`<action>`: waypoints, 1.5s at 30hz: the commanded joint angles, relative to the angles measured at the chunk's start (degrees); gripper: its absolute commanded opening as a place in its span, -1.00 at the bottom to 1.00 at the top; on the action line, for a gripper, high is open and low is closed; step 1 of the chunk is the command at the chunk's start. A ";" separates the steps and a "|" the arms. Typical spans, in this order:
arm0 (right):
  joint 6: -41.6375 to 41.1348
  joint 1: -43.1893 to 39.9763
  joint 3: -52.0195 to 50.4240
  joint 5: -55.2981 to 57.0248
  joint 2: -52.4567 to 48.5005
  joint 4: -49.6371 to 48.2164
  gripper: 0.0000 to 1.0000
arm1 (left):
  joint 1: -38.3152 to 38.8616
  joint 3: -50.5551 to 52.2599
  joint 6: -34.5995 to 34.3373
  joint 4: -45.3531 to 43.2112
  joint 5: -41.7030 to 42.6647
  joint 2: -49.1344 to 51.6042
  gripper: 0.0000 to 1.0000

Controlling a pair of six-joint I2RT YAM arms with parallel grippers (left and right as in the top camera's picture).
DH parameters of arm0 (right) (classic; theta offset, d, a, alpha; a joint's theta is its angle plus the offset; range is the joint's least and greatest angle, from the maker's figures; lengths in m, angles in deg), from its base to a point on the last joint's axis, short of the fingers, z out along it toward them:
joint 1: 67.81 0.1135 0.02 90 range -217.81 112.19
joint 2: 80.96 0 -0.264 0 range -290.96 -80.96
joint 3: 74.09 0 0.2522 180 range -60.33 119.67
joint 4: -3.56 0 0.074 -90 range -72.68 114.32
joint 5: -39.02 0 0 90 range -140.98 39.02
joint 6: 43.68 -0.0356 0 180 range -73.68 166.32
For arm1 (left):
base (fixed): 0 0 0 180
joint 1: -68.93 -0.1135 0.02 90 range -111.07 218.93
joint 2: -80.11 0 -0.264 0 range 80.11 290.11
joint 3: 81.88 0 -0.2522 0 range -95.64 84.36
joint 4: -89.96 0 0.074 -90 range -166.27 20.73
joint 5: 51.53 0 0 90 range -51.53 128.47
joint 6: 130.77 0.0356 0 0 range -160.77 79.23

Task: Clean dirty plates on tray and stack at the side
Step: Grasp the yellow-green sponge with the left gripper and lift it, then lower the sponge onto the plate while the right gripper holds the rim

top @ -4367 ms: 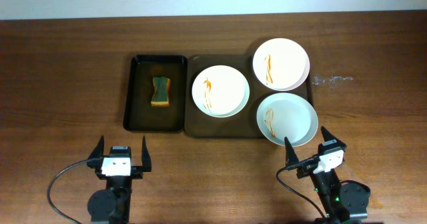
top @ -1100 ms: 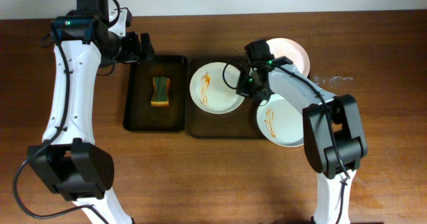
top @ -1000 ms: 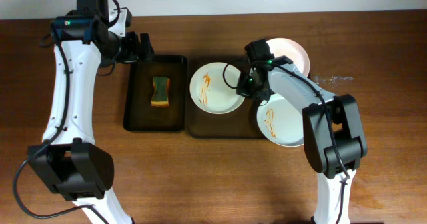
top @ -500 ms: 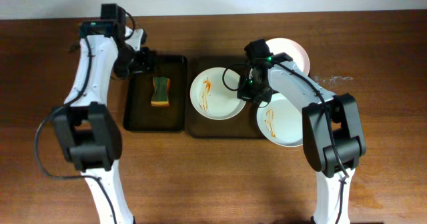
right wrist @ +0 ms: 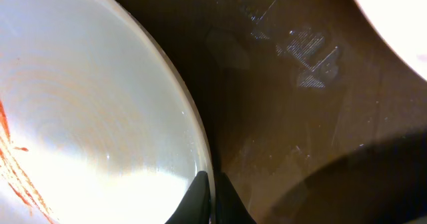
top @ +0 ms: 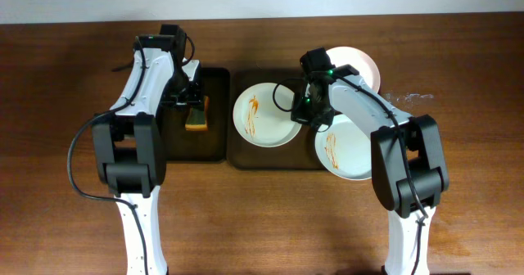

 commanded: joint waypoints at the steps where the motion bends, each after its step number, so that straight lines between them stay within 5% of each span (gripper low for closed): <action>1: 0.59 0.37 0.92 1.20 -1.18 0.15 -0.92 | 0.22 0.55 -0.24 -0.39 -1.97 2.34 -0.30; 4: 0.59 0.37 0.92 1.18 -1.18 0.15 -0.92 | 0.42 0.55 -0.90 -0.59 -1.90 2.38 -1.00; 9: 0.59 0.35 0.92 1.07 -1.18 0.17 -0.92 | 0.92 -0.81 -0.70 1.38 0.98 2.19 -1.00; 15: 2.10 -1.64 0.92 -2.73 -1.16 0.20 -0.92 | 1.29 -16.11 8.17 8.87 13.49 2.16 -1.00; 31: 2.49 -1.84 0.92 -4.46 -1.16 -0.92 -0.92 | 11.21 -17.53 3.28 5.18 19.82 7.08 -1.00; 39: 2.51 -1.53 0.92 -4.39 -1.16 -0.96 -0.92 | 12.81 -17.51 -7.96 8.44 9.01 14.14 -1.00; 45: 2.49 -1.53 0.92 -4.42 -1.16 -1.09 -0.92 | 12.87 -17.53 -8.00 17.97 7.06 14.36 -1.00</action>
